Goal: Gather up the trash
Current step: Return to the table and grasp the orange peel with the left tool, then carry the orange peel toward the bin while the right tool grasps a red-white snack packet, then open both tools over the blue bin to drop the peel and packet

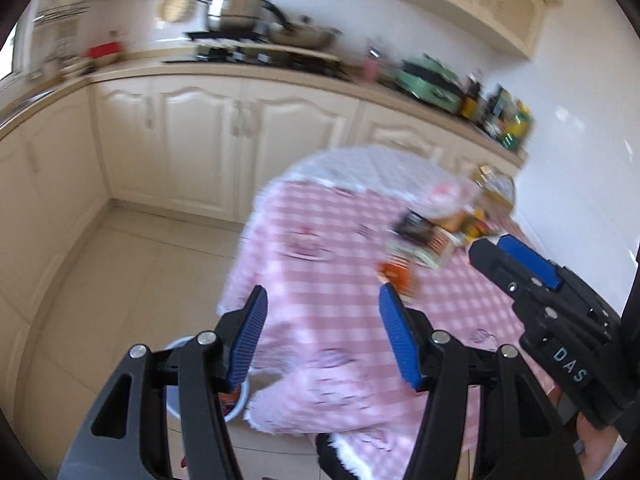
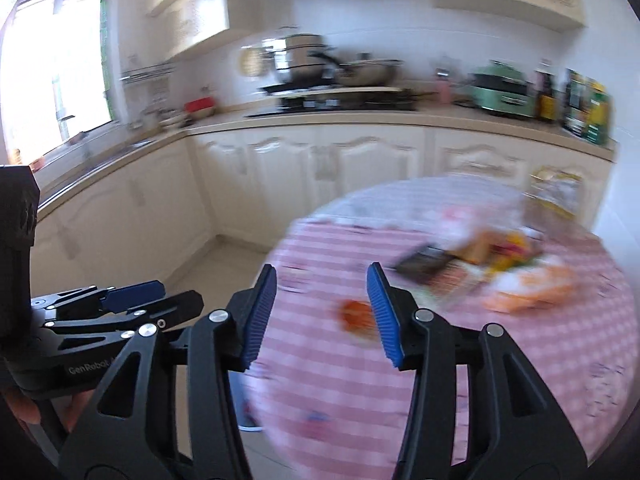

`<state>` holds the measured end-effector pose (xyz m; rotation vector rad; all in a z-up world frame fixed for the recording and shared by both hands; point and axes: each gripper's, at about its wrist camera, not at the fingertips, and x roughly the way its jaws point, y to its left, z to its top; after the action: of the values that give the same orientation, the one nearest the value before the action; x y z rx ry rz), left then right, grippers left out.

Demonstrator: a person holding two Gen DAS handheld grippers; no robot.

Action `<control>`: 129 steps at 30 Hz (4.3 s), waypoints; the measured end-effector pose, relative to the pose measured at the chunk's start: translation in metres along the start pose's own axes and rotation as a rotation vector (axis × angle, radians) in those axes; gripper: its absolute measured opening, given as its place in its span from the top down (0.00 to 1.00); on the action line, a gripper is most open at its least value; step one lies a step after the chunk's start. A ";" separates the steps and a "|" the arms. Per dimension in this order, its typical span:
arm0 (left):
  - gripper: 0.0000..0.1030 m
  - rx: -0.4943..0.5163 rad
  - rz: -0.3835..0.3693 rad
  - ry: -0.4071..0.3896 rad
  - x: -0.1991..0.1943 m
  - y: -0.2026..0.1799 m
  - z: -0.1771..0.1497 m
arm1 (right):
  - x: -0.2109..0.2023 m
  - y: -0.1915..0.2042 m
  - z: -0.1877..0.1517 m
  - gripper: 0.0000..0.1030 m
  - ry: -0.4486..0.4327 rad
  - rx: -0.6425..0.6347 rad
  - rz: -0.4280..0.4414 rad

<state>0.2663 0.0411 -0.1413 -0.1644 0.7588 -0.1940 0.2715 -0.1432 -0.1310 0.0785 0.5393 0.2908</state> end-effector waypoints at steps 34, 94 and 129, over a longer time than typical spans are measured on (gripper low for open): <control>0.71 0.063 -0.047 0.104 0.088 -0.045 0.001 | 0.052 -0.068 -0.033 0.48 0.168 0.142 -0.006; 0.56 -0.368 0.235 0.196 0.074 0.250 -0.066 | 0.192 0.219 -0.082 0.88 0.447 -0.216 0.341; 0.48 -0.448 0.309 0.215 0.051 0.286 -0.089 | 0.234 0.244 -0.099 0.69 0.506 -0.185 0.353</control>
<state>0.2734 0.2995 -0.3009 -0.4519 1.0240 0.2595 0.3503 0.1584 -0.2950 -0.0838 1.0001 0.7139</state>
